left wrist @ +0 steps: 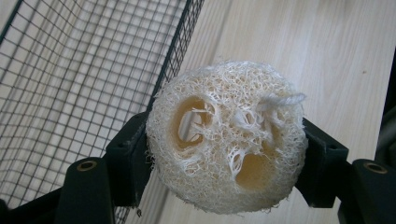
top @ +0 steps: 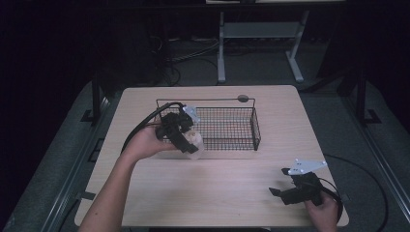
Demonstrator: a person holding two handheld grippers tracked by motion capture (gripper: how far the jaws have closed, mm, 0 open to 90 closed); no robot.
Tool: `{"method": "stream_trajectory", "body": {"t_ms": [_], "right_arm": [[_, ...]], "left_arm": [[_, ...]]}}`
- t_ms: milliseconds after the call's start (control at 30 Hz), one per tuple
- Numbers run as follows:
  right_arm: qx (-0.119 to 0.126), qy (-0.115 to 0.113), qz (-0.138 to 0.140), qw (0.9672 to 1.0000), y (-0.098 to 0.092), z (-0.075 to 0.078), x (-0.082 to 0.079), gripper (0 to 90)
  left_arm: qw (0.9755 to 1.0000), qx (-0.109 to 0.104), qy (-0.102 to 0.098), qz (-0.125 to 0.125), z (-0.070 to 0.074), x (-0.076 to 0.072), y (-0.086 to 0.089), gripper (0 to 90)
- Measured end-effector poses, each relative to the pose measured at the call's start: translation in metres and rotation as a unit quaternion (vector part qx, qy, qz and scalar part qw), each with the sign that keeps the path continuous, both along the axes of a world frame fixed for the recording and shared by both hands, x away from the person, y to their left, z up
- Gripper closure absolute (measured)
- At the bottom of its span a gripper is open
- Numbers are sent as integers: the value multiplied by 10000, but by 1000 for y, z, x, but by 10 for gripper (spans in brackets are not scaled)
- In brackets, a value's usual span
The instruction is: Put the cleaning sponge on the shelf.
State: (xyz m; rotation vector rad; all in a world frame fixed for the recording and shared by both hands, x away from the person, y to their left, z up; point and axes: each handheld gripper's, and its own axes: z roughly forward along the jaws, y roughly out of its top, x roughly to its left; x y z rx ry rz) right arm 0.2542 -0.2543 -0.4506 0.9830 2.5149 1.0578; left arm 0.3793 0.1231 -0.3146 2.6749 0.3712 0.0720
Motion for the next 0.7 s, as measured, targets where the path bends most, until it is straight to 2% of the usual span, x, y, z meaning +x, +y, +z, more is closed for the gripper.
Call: {"method": "stream_trajectory", "body": {"t_ms": [200,433,700], "right_arm": [[-8,-5,1,10000,1,0,-1,142],[12,-28,1,10000,1,1,-2,142],[5,-26,5,10000,2,1,-2,142]], "left_arm": [[10000,17,-40,20,7,7,-5,299],[9998,152,-119,102,9,20,-8,300],[9997,163,-56,165,12,32,-11,300]]}}
